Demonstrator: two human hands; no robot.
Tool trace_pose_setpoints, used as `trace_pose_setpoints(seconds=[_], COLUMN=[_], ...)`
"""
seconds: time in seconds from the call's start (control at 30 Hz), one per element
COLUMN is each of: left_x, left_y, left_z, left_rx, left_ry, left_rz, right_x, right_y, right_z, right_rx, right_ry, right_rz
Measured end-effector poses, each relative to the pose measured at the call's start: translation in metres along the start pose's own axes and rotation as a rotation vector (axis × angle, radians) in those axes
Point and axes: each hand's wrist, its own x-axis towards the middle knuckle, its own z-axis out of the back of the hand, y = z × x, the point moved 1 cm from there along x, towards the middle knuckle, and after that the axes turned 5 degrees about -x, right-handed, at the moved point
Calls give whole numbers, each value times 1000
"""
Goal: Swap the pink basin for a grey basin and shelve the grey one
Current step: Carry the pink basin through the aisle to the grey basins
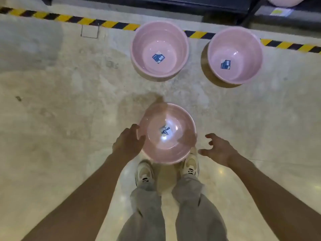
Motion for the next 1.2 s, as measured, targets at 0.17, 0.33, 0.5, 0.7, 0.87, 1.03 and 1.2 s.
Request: trace_pose_setpoints(seconds=[0.17, 0.33, 0.5, 0.7, 0.87, 1.03, 1.2], left_x=[80, 126, 146, 145, 120, 87, 55], left_y=[53, 91, 114, 112, 84, 36, -18], left_z=[-73, -125, -154, -140, -90, -17, 64], left_rx=[-7, -123, -334, -469, -481, -488, -528], left_ry=[-44, -30, -9, -9, -3, -3, -56], left_rz=[153, 255, 301, 317, 268, 219, 165], right_x=[110, 180, 215, 211, 177, 125, 75], right_y=[-26, -42, -38, -30, -11, 18, 46], right_z=[-45, -82, -110, -105, -62, 12, 100], right_rx=[-63, -195, -121, -76, -81, -32, 42], right_ry=[-18, -43, -86, -101, -109, -139, -187], right_rz=[-77, -109, -175, -184, -133, -50, 53])
